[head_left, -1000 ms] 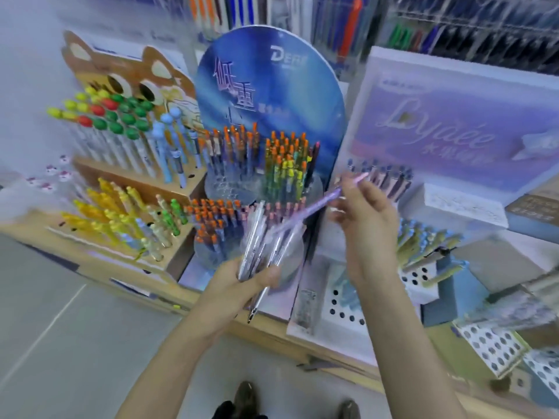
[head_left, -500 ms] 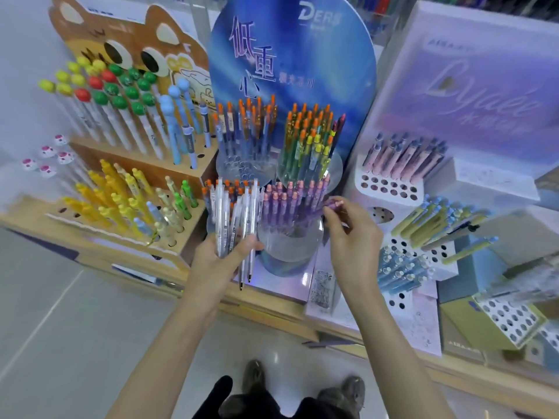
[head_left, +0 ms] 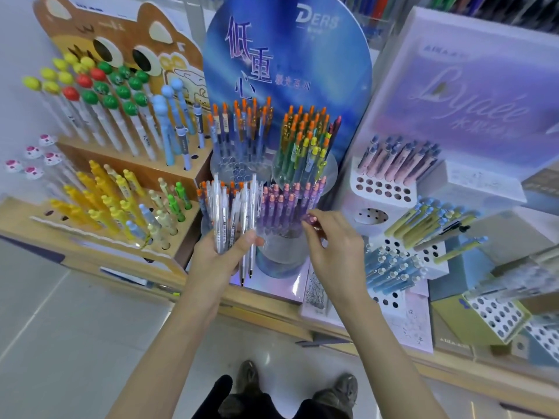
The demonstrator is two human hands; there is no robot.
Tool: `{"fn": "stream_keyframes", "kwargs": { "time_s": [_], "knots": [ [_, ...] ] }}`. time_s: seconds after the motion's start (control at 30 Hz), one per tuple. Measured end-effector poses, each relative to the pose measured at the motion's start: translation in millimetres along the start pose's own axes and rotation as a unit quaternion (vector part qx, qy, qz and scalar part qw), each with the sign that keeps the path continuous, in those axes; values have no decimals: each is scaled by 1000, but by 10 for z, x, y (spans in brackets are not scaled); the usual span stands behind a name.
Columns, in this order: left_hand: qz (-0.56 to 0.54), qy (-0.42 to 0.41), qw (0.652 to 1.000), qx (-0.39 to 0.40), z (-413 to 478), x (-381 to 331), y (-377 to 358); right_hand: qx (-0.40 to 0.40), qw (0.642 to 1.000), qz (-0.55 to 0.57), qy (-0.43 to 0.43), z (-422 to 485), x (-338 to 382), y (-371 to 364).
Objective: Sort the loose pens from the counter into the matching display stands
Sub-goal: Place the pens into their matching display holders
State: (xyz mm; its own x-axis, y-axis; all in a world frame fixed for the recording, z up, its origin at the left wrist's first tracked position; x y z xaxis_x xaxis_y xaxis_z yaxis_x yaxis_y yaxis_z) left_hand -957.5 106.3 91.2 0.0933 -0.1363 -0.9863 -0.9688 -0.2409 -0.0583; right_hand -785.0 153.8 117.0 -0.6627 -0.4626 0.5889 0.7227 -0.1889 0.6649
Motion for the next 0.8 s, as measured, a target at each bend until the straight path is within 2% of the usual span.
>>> {"fn": "stream_keyframes", "kwargs": {
  "time_s": [0.13,0.27,0.47,0.63,0.7,0.73,0.8],
  "knots": [
    [-14,-5,1000,6,-3,-36,-9,-22,999,22,-27,-40,-63,-44],
    [-20,3,1000,7,-24,-60,-11,16,993,34,-112,105,-124,-206],
    [-19,10,1000,9,-62,-100,-25,11,987,-6,-158,254,-170,-342],
    [-46,8,999,21,-76,-100,-73,99,976,-58,-185,247,-161,-308],
    [-46,11,998,38,-75,-80,-114,89,974,8,-206,168,-92,-172],
    [-46,13,998,49,-69,-73,-143,70,969,83,-222,123,-39,-91],
    [-37,12,997,70,-63,-79,-237,53,925,271,-261,58,53,50]
  ]
}}
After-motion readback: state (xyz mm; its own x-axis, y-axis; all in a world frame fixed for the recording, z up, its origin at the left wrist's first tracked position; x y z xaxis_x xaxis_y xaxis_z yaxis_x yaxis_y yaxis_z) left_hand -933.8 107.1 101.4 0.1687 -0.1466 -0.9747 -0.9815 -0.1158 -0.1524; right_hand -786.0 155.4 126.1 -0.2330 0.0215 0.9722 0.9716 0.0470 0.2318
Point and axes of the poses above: each hand's wrist, its own z-axis towards the middle knuckle, its own y-axis out of the back of the hand, x = y × z, the point moved 3 cm from there along z, towards the middle knuckle, and after that the axes turned 4 degrees about x, right-handed, at the moved point
